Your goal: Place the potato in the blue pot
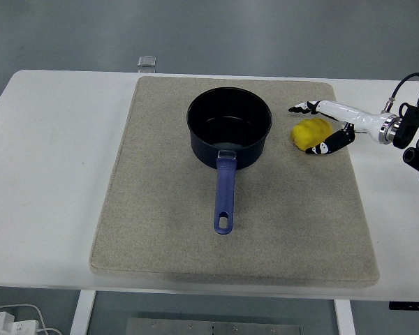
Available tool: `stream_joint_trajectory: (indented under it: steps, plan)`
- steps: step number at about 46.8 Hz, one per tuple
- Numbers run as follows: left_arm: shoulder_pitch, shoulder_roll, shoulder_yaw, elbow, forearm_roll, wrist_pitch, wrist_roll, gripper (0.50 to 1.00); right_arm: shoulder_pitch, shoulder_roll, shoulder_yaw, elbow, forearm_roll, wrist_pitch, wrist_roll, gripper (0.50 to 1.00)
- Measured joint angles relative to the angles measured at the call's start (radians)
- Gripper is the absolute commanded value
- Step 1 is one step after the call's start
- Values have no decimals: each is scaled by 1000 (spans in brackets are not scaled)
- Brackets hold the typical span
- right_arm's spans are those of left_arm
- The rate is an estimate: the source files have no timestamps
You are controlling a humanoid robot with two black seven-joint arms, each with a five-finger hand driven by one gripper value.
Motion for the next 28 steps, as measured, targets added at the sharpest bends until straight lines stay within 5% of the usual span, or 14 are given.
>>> stream_joint_trajectory:
  steps: [5,28]
  plan:
    - [0,0,0,0,0,0,0,992,0,0,0,-3,0,0,0,500]
    - [0,0,-1,0,0,0,0,992,-15,18,-2,-74,0,11,-6,500]
